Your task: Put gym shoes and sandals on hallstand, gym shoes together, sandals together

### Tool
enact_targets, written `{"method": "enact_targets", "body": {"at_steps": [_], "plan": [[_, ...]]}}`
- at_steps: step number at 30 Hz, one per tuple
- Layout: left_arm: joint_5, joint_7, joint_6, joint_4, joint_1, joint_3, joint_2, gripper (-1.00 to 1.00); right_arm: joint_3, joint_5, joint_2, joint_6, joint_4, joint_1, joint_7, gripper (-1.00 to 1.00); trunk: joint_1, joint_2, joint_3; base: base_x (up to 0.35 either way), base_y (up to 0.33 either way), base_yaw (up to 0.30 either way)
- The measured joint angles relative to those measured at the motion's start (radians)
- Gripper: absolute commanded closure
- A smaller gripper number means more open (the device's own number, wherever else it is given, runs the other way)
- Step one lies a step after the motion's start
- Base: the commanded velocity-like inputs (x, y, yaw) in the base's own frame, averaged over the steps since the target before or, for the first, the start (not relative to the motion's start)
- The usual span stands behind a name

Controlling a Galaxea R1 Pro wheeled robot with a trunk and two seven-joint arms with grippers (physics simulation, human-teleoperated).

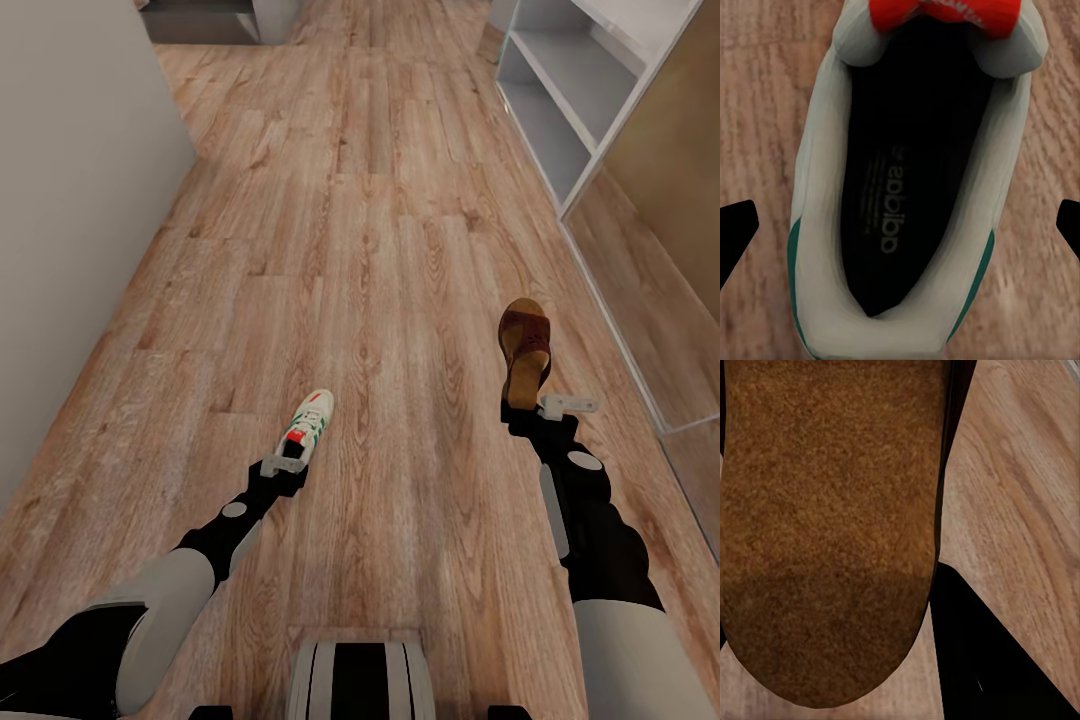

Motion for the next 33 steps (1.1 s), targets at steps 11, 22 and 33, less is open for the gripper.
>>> {"method": "enact_targets", "body": {"at_steps": [11, 22, 33], "plan": [[0.000, 0.000, 0.000, 0.000, 0.000, 0.001, 0.000, -1.00, 0.000, 0.000, 0.000, 0.000, 0.000, 0.000, 0.000, 1.00, 0.000, 0.000, 0.000, -0.002, 0.000, 0.000], [0.000, 0.000, 0.000, 0.000, 0.000, 0.001, 0.000, -1.00, 0.000, 0.000, 0.000, 0.000, 0.000, 0.000, 0.000, 1.00, 0.000, 0.000, 0.000, -0.048, 0.027, 0.000], [0.000, 0.000, 0.000, 0.000, 0.000, 0.001, 0.000, -1.00, 0.000, 0.000, 0.000, 0.000, 0.000, 0.000, 0.000, 1.00, 0.000, 0.000, 0.000, -0.023, 0.012, 0.000]]}}
